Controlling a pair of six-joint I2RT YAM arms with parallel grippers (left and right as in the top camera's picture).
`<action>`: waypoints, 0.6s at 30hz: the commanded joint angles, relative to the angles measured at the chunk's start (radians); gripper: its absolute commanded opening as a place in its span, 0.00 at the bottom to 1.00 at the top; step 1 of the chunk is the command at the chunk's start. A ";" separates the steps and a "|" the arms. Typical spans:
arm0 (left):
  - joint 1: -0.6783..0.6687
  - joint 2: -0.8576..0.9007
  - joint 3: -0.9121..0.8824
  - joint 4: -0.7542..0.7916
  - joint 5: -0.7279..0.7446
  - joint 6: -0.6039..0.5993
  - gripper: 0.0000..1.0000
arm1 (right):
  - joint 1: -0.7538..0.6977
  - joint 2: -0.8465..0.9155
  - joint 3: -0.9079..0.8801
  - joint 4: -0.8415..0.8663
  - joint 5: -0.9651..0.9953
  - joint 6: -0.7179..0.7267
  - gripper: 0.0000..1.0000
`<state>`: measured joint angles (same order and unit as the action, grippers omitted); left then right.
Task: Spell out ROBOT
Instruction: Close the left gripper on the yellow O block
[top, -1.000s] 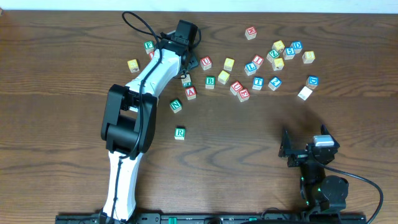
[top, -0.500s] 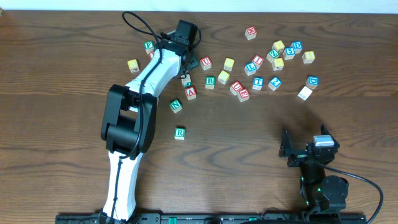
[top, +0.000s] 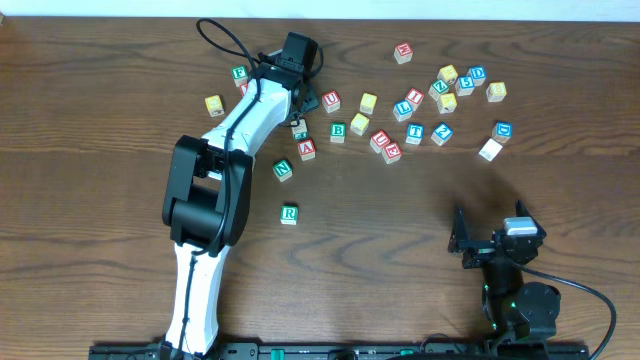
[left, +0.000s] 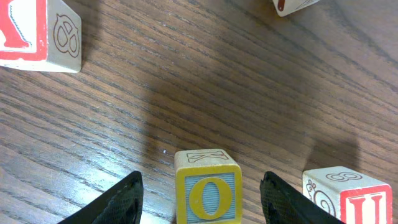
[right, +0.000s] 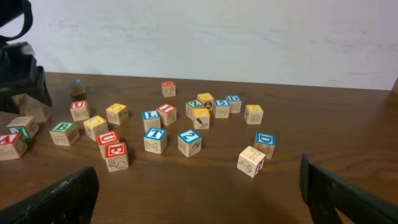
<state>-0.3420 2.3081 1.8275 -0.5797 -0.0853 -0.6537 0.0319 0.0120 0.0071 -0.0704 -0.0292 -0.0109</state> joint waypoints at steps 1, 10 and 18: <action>0.004 0.009 -0.011 -0.005 -0.021 0.005 0.60 | -0.005 -0.005 -0.002 -0.004 0.001 0.006 0.99; 0.002 0.009 -0.030 0.010 -0.021 0.002 0.59 | -0.005 -0.005 -0.002 -0.004 0.001 0.006 0.99; 0.002 0.009 -0.033 0.013 -0.021 0.002 0.59 | -0.005 -0.005 -0.002 -0.004 0.001 0.006 0.99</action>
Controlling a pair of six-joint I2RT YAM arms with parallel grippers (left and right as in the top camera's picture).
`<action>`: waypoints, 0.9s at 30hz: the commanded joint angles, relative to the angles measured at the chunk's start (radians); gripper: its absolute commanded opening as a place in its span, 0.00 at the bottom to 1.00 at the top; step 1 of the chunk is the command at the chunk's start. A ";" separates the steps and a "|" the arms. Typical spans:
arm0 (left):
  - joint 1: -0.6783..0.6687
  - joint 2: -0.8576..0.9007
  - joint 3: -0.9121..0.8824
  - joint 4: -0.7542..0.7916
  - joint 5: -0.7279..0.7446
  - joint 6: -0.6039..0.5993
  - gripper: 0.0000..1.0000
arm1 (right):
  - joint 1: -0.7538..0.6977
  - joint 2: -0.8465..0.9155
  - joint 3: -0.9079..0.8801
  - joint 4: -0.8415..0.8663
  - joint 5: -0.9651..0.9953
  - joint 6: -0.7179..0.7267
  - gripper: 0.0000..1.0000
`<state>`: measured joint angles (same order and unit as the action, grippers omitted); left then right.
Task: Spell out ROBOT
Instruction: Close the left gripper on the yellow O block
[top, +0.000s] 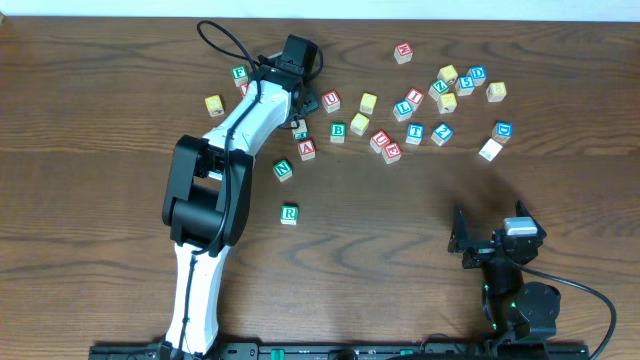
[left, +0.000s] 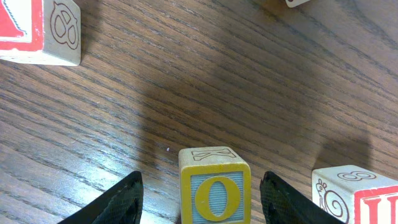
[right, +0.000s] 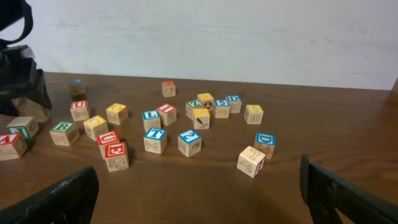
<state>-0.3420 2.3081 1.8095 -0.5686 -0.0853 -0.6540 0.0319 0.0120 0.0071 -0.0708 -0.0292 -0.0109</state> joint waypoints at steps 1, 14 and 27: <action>0.002 0.009 -0.018 0.002 -0.021 0.002 0.59 | -0.005 -0.005 -0.002 -0.004 0.001 0.006 0.99; -0.006 0.009 -0.032 0.034 -0.021 0.002 0.59 | -0.005 -0.005 -0.002 -0.004 0.001 0.006 0.99; -0.006 0.009 -0.033 0.032 -0.021 0.003 0.34 | -0.005 -0.005 -0.002 -0.004 0.001 0.006 0.99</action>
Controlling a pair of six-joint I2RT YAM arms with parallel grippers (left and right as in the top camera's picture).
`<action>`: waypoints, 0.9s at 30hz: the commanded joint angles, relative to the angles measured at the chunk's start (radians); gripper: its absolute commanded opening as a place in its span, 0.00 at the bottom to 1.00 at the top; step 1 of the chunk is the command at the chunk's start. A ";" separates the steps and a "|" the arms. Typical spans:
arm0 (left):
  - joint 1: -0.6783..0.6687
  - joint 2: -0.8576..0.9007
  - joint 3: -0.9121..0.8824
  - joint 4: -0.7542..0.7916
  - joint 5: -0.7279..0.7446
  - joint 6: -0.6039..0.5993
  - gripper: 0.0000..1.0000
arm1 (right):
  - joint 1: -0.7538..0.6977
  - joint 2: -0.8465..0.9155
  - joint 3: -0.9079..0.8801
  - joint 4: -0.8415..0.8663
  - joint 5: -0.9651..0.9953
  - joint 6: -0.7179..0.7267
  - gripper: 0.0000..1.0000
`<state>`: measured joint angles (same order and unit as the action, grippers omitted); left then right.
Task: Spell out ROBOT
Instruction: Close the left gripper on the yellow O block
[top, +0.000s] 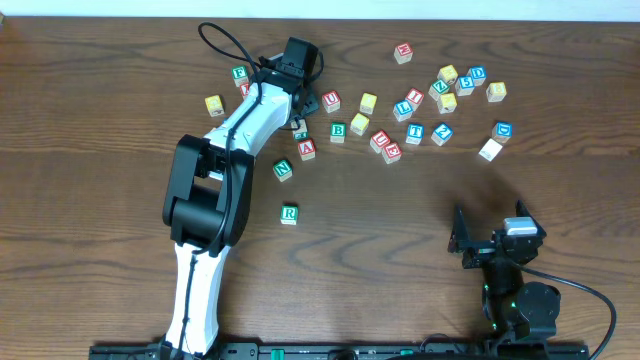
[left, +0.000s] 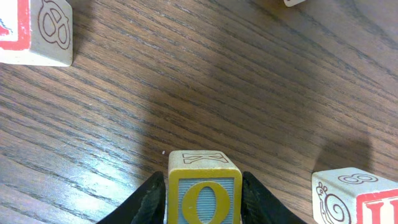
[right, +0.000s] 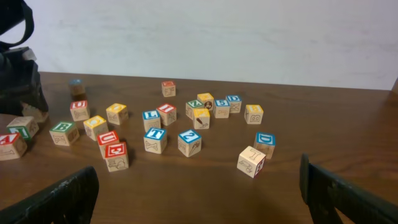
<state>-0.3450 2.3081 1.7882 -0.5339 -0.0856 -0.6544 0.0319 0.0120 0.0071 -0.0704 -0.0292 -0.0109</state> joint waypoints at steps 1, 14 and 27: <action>-0.003 0.009 -0.012 -0.003 -0.021 0.003 0.31 | -0.005 -0.005 -0.002 -0.004 0.001 0.006 0.99; -0.003 0.009 -0.013 -0.003 -0.021 0.006 0.30 | -0.005 -0.005 -0.002 -0.004 0.001 0.006 0.99; -0.003 -0.011 -0.012 -0.011 -0.021 0.039 0.22 | -0.005 -0.005 -0.002 -0.004 0.001 0.006 0.99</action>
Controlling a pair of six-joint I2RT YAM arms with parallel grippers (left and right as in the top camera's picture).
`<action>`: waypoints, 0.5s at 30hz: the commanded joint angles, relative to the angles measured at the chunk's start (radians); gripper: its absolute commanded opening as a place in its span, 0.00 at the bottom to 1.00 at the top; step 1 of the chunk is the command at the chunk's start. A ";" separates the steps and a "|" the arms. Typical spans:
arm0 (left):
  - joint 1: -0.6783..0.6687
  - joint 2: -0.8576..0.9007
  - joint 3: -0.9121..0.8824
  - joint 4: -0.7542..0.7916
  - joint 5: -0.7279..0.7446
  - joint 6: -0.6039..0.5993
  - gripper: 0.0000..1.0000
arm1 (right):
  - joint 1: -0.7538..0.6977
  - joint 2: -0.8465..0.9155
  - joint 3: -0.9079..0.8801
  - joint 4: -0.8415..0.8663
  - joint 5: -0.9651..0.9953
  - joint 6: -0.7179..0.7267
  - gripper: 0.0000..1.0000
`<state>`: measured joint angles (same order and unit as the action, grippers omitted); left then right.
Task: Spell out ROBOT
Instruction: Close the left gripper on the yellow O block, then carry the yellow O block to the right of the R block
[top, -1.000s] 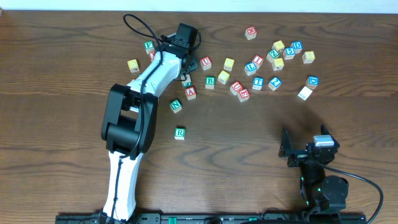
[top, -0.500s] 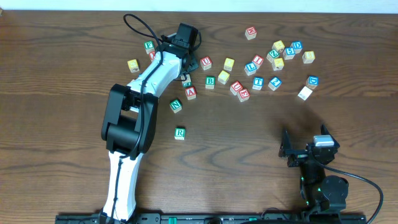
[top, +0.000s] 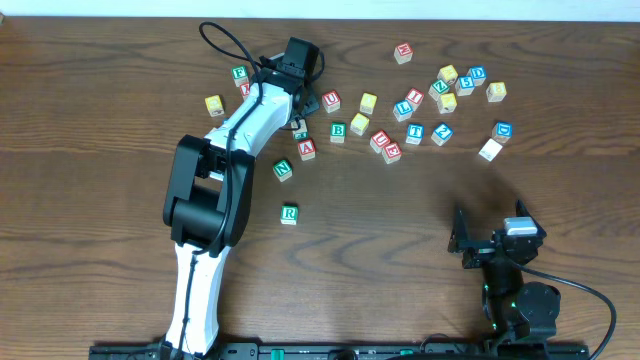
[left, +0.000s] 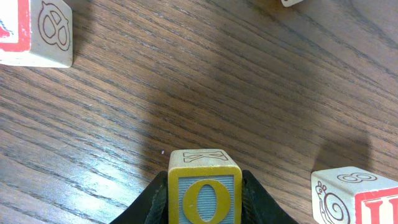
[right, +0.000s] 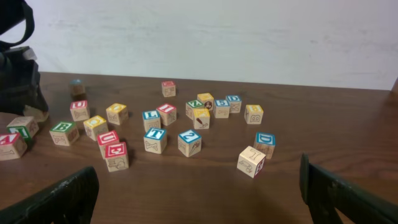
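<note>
My left gripper (left: 204, 200) is shut on a yellow-and-blue O block (left: 204, 194) at the far left of the table; its black fingers (left: 155, 202) press both sides of the block. From overhead the left gripper (top: 297, 98) covers that block. A green R block (top: 289, 213) lies alone nearer the front. A green B block (top: 338, 130) and a blue T block (top: 414, 133) sit among the scattered blocks; the T block (right: 155, 138) also shows in the right wrist view. My right gripper (right: 199, 199) stands open at the front right, with nothing between its fingers.
A red U block (left: 364, 199) lies just right of the held block and a red A block (left: 28, 31) to the far left. Several more letter blocks (top: 447, 88) spread across the back right. A green N block (top: 283, 170) lies above the R block.
The left gripper is still shut on the O block and the view under it has shifted only by a few pixels. The right arm has not moved.
The left gripper stood open with the O block between its fingers, the U block just beside it. A moment later it was still open, slightly closer. Then it was shut on the O block, and it holds it the same way now.
</note>
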<state>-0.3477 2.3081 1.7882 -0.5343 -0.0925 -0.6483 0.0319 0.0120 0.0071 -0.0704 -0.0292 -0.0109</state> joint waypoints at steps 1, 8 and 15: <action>0.000 -0.018 -0.012 -0.011 -0.014 0.043 0.22 | -0.005 -0.005 -0.002 -0.004 0.001 0.006 0.99; 0.000 -0.108 -0.011 -0.032 -0.039 0.084 0.22 | -0.005 -0.005 -0.002 -0.004 0.001 0.006 0.99; 0.000 -0.259 -0.011 -0.076 -0.040 0.183 0.22 | -0.005 -0.005 -0.002 -0.004 0.001 0.006 0.99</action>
<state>-0.3481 2.1597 1.7756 -0.5842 -0.1108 -0.5385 0.0319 0.0120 0.0071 -0.0708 -0.0292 -0.0109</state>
